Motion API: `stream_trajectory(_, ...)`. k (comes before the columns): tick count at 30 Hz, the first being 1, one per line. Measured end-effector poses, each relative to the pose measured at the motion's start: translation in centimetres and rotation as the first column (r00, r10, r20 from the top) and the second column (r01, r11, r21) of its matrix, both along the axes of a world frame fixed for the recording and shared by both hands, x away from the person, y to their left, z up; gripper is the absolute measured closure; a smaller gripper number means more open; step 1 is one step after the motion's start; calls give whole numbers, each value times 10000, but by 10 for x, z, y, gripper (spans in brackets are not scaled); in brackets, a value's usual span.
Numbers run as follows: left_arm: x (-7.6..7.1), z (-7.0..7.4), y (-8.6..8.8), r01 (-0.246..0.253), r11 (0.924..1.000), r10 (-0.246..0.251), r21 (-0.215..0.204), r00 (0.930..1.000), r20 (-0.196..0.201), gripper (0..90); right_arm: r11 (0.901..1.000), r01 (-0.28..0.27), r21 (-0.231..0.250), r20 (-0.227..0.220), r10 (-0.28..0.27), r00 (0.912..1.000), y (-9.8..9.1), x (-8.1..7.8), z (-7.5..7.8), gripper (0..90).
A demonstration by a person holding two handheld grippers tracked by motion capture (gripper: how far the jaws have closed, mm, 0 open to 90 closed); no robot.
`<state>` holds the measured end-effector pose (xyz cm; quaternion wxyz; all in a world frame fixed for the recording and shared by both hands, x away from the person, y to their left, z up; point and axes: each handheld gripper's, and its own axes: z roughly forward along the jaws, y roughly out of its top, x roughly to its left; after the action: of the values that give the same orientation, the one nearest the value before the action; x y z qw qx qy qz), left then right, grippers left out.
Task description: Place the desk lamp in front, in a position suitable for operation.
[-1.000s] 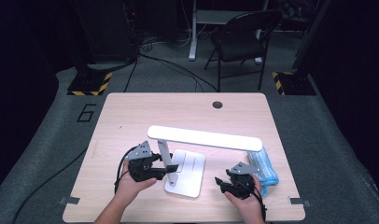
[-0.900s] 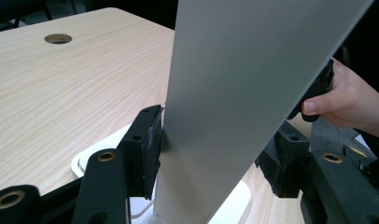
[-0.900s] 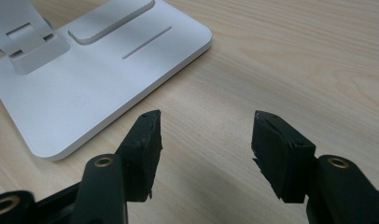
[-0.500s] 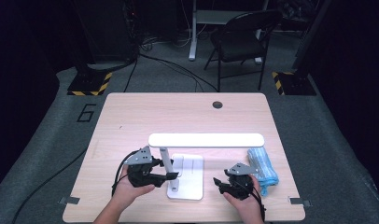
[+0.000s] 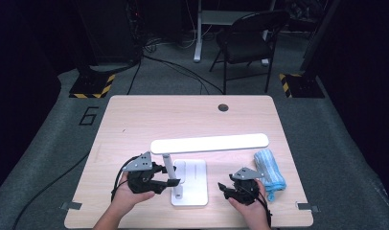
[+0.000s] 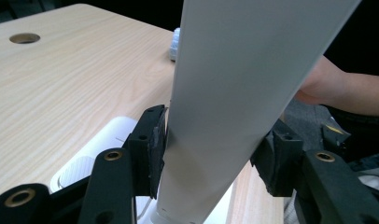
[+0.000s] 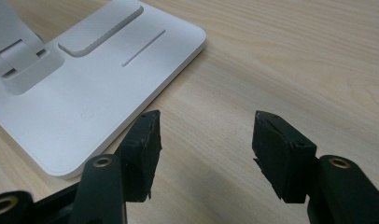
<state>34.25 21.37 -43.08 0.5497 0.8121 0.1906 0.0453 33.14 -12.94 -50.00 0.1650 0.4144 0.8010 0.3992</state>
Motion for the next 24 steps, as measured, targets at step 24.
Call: stream_trajectory(24, -5, 2, -24, -792, 9966, 789, 220, 9968, 128, 498, 9977, 669, -107, 489, -663, 9966, -17, 3, 9, 424)
